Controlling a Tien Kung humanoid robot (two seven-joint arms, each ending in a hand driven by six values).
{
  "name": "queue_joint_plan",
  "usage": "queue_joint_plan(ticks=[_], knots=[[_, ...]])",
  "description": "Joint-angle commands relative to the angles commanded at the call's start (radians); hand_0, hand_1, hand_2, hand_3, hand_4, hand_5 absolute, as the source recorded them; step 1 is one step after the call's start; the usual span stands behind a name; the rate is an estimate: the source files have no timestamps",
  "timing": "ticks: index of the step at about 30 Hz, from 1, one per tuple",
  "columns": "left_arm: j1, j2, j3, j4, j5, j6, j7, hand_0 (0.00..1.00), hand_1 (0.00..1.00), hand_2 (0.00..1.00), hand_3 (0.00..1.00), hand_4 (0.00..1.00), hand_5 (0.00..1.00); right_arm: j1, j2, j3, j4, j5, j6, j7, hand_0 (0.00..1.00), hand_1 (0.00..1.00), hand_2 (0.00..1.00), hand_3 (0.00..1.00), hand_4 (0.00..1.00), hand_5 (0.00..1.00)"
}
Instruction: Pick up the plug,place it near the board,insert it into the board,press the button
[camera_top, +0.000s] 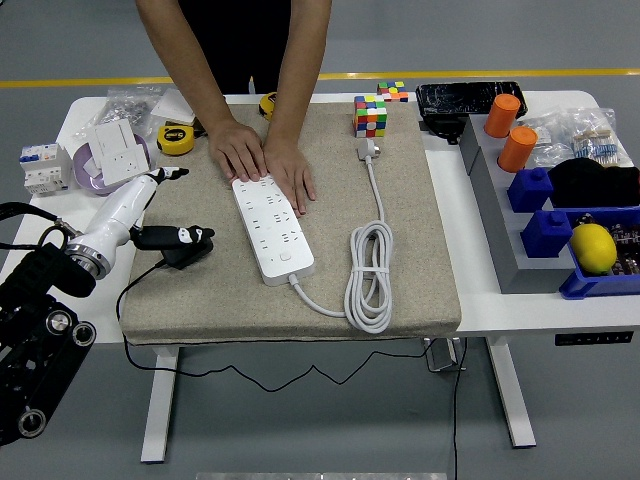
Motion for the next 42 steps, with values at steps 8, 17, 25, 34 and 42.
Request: queue_joint_plan(ticks=[8,17,25,34,42], knots=[[-0.047,-0.018,0.078,0.14,0.007,0.068,-0.028,0.985,0.998,0.942,0.885,0.998,0.363,-0.001,0.0,-0.008,0.0,0.0,0.001,0.0,0.803,0.722,0.715,0.691,0.998,0.783],[-0.05,-0.029,0.089,0.222,0.151,0.156,-0.033,0.905,0.943,0.869,0.85,0.998,0.273,-0.006,-0.002,-0.001,0.0,-0.005,0.0,-0.002,0.804,0.722,0.716,0.692,0.998,0.784],[-0.064,-0.028,0.113,0.283,0.207,0.2,-0.019,0.847,0.898,0.819,0.816,0.998,0.259,-0.002,-0.002,-0.01,0.0,0.006,0.001,0.003,0.804,0.722,0.716,0.692,0.998,0.784],[-0.085,-0.033,0.12,0.317,0.259,0.229,-0.007,0.594,0.586,0.406,0.488,0.977,0.118,-0.003,-0.001,-0.003,0.0,0.002,0.001,0.001,0.805,0.723,0.715,0.693,0.998,0.785],[-0.096,-0.039,0.121,0.329,0.259,0.235,-0.015,0.535,0.478,0.338,0.383,0.873,0.066,-0.001,0.0,-0.004,0.0,0.003,0.001,0.002,0.804,0.723,0.716,0.694,0.998,0.785]])
